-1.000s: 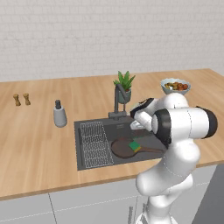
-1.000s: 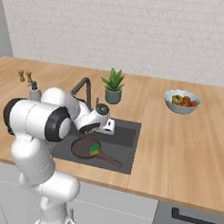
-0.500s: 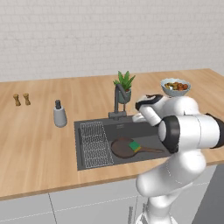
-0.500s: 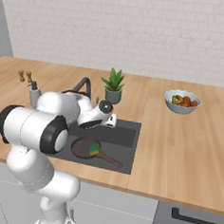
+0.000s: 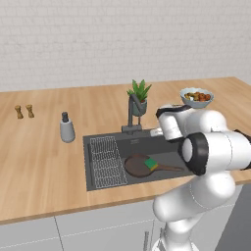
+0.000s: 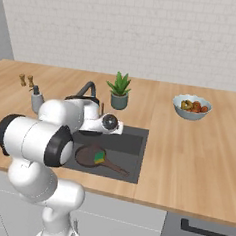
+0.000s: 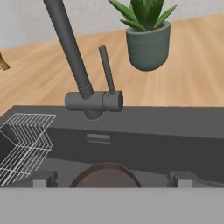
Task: Pick the pan and sponge and place them into the sink. Then turn on the water.
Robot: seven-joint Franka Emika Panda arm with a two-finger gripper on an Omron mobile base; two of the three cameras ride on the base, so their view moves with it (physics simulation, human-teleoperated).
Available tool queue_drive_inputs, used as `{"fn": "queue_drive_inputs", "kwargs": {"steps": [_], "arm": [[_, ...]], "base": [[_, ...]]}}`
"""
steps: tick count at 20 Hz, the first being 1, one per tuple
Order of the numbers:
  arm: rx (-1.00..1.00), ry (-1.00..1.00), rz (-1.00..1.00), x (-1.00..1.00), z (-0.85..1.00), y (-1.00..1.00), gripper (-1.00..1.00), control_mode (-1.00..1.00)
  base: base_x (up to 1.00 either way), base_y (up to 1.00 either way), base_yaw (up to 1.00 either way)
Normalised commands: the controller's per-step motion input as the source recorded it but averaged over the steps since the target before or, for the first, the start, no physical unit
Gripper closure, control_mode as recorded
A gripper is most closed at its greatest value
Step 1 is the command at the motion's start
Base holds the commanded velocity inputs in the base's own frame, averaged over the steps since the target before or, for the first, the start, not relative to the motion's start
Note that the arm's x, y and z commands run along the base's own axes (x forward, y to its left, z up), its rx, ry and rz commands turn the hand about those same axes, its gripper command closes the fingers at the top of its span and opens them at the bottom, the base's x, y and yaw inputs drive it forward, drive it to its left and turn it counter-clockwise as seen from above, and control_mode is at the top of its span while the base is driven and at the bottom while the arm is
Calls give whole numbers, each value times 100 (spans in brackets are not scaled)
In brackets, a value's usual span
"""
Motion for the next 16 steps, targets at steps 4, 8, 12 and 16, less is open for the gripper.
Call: {"fn": "queue_drive_inputs", "kwargs": {"steps": [4, 8, 12, 16], "arm": [[0, -14, -6, 0, 3, 0, -100, -100], [0, -9, -5, 0, 1, 1, -100, -100], [0, -6, -5, 1, 0, 3, -100, -100], [0, -4, -2, 3, 0, 1, -100, -100]], "base": [[0, 0, 0], [0, 0, 0], [0, 0, 0], [0, 0, 0]]}}
